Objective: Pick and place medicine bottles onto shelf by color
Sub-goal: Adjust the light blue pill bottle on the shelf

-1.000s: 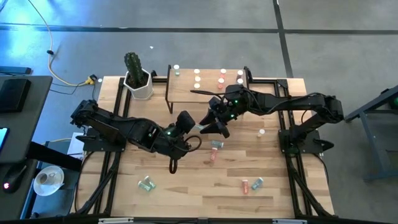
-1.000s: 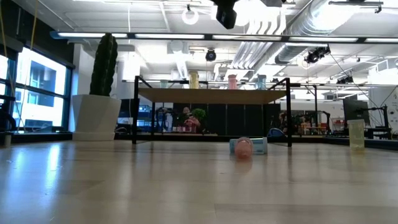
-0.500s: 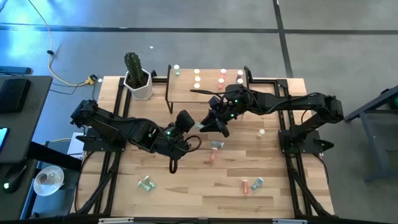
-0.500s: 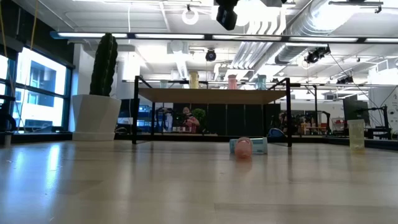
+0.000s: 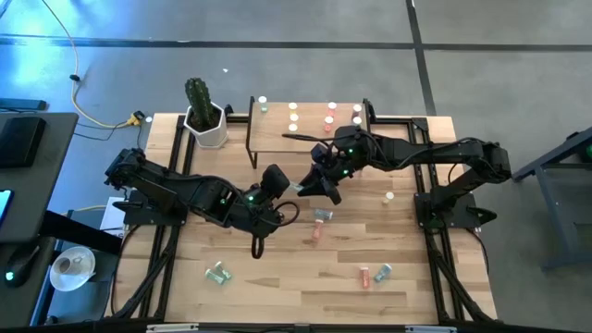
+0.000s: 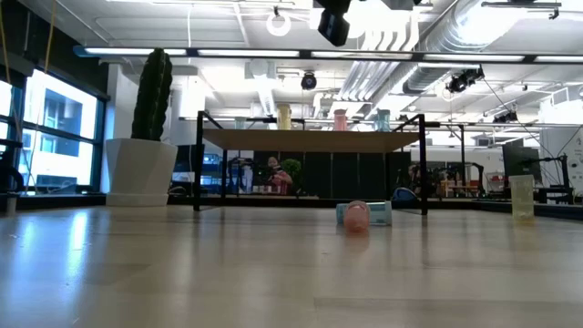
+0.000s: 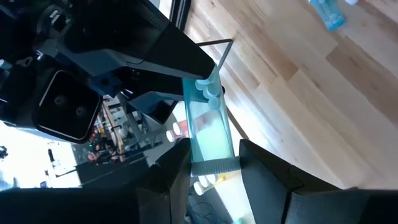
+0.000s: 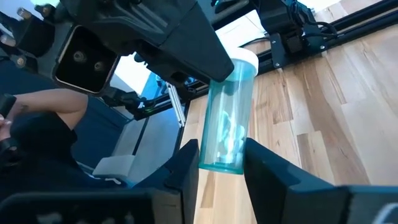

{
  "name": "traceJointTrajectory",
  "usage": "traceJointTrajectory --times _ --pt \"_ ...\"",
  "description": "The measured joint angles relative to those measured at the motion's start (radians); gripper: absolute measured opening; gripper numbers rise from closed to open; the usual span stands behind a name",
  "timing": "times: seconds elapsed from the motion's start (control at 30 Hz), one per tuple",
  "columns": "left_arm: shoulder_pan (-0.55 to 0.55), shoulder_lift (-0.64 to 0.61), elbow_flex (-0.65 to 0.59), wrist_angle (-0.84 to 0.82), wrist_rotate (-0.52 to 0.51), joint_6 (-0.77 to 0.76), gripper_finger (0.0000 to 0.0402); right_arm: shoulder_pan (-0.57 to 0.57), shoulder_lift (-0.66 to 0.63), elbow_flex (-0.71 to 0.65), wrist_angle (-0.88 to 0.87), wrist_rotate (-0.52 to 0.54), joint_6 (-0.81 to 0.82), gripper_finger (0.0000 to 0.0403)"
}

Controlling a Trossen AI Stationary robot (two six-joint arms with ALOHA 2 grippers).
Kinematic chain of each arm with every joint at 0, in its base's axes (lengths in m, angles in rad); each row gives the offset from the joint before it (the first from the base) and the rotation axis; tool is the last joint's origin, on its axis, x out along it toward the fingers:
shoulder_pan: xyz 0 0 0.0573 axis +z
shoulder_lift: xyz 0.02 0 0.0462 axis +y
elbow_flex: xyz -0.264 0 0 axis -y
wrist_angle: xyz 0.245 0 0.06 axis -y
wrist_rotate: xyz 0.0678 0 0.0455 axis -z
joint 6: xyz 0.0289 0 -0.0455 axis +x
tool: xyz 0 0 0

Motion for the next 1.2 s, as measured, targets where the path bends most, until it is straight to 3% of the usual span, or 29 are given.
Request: traceJointTrajectory --times 0.37,0.6,0.77,1.2 --pt "0.000 0.000 0.000 0.003 0.009 -0.060 0.0144 0.000 0.000 0.000 -0.001 0.030 -0.022 0.0099" --pt "0.001 0.000 0.000 0.000 0.008 -0.257 0.0191 -0.005 0.000 0.000 -0.007 0.049 -0.058 0.0098" --pt "0.001 0.000 0.000 -0.006 0.055 -0.382 0.0196 -0.035 -0.003 0.000 -0.068 0.056 -0.119 0.0098" --pt "0.108 -0.057 0.000 -0.035 0.225 -0.668 0.0197 -0.108 -0.003 0.000 -0.274 0.123 -0.575 0.0098"
